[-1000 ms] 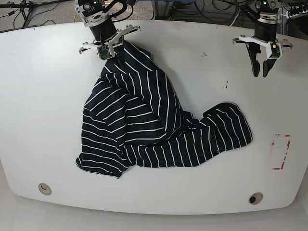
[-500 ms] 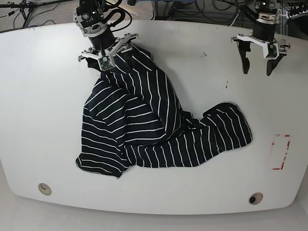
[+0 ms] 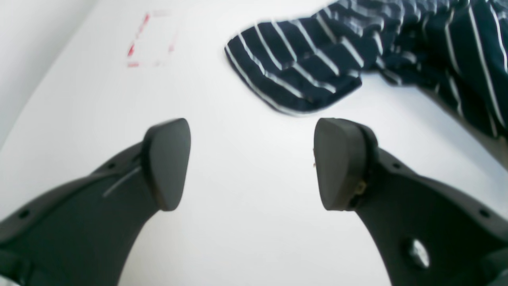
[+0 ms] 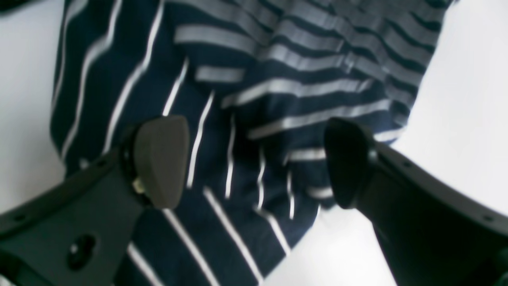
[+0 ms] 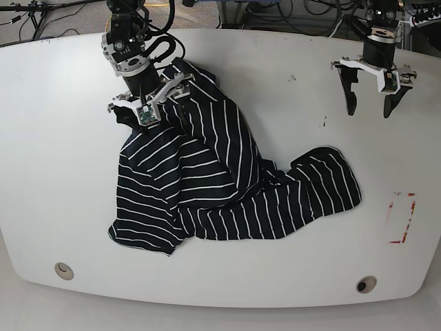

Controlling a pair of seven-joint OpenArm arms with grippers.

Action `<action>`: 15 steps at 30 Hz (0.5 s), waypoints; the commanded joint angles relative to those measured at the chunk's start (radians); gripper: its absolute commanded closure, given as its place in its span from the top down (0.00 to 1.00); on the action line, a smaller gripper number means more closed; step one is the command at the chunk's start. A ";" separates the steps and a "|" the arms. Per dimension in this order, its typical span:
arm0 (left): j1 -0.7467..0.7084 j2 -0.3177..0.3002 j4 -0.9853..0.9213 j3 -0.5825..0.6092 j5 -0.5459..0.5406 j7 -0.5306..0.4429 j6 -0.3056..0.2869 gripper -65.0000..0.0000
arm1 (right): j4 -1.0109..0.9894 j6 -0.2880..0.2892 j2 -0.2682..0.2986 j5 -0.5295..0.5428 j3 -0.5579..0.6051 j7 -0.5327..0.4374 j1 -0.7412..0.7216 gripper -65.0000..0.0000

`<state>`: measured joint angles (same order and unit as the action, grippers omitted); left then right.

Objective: Fold the T-shirt properly
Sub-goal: 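Push the right gripper into the shirt heap and grasp the fabric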

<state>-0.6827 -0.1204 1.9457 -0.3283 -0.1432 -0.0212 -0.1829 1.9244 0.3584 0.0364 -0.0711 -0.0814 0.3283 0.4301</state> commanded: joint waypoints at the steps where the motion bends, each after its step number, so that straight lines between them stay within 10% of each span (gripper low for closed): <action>1: 0.001 0.000 0.010 0.000 -0.003 -0.013 0.002 0.69 | -0.015 0.003 0.013 0.006 0.003 -0.015 -0.020 0.82; 15: 0.034 0.036 0.003 0.005 0.000 0.025 0.003 0.70 | -0.034 0.009 0.012 0.000 -0.031 0.017 -0.090 0.80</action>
<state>-0.6449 -0.0837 1.9343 -0.3222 -0.1398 0.0227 -0.1829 1.8668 0.3656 0.0475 -0.0757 -0.1120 0.3546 0.3504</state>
